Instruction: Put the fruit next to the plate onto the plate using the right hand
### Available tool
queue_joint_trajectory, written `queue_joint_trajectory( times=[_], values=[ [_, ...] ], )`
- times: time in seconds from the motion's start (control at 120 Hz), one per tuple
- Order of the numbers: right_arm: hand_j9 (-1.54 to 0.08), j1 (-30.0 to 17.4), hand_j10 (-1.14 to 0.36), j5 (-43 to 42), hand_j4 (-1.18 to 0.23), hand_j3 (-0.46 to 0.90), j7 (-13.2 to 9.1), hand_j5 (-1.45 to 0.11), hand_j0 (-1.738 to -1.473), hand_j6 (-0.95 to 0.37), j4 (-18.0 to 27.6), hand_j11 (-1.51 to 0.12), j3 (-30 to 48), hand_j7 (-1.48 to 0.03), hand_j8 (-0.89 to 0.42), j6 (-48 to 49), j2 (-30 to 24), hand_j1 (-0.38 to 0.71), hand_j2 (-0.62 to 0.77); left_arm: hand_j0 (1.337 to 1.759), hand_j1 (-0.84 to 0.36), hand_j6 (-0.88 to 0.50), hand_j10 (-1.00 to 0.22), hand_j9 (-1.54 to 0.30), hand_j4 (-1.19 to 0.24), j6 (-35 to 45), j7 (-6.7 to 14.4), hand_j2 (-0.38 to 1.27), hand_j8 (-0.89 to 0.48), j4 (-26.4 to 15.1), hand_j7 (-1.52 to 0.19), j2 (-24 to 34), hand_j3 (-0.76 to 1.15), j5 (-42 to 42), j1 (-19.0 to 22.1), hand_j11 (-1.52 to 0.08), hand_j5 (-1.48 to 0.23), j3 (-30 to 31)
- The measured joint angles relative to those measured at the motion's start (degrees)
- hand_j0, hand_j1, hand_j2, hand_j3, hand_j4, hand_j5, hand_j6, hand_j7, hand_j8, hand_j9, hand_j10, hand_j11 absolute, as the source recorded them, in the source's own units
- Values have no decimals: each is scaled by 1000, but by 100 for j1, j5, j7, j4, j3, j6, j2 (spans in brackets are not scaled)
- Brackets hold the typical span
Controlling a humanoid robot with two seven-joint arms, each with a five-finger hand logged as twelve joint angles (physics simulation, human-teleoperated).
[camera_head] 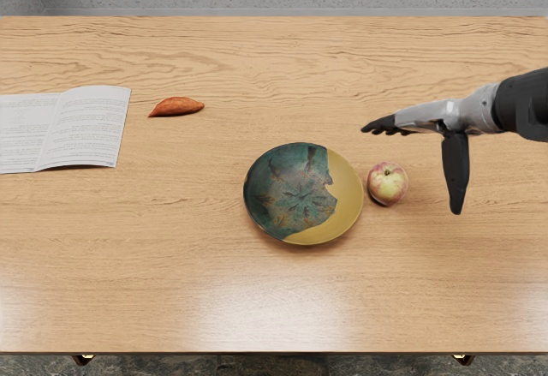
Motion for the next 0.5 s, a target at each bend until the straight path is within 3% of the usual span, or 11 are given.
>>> queue_joint_trajectory(
  times=[0.225,0.5],
  values=[
    [0,-541,-3,-1005,-4,0,0,-1,-1658,-6,208,0,12,0,-5,-1223,234,-349,1,1658,349,0,0,0,0,0,0,0,0,0,0,0,0,0,0,0,0,-3],
    [-9,-1132,-10,-1921,-11,0,0,-9,-1658,-13,38,-9,19,-8,-11,-1838,692,-342,0,1658,349,0,0,0,0,0,0,0,0,0,0,0,0,0,0,0,0,-1]
  ],
)
